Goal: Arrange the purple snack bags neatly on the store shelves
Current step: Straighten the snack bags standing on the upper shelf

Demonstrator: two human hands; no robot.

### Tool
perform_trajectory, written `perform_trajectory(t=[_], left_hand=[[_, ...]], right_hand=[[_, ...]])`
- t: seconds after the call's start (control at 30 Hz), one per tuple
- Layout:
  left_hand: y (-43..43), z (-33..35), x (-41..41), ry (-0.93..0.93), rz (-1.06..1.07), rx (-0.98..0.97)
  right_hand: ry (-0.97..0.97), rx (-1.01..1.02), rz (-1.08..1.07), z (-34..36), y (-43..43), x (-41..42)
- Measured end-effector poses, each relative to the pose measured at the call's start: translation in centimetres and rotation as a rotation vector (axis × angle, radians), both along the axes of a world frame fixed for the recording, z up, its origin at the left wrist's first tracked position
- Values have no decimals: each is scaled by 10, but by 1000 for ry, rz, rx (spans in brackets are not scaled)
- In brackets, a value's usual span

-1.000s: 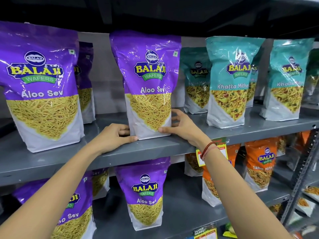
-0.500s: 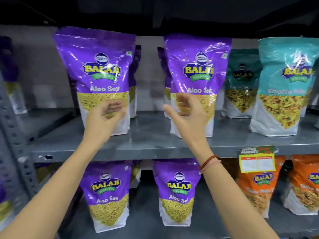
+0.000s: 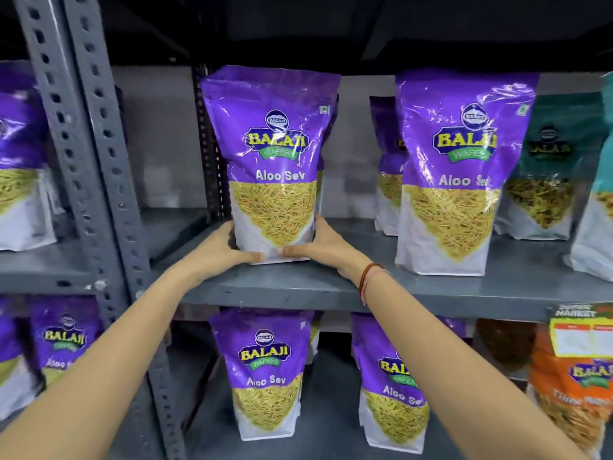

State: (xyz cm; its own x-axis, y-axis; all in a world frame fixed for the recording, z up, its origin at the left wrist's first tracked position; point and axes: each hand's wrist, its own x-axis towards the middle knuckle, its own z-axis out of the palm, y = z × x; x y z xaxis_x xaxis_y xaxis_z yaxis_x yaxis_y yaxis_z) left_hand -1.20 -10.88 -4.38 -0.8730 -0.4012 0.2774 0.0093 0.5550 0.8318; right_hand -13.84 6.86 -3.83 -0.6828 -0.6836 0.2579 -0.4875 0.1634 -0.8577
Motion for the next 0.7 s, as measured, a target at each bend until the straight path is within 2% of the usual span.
perform_trajectory(t=[0.2,0.4,0.7], left_hand=[[0,0,1,69,-83,115],[4,6,4,95,-169,147],[-2,4,4,53,-232,154]], right_hand=[[75,-22,-125,0,8,0],[138,-123,-221,3,16,11],[193,-72,-217,1,25,20]])
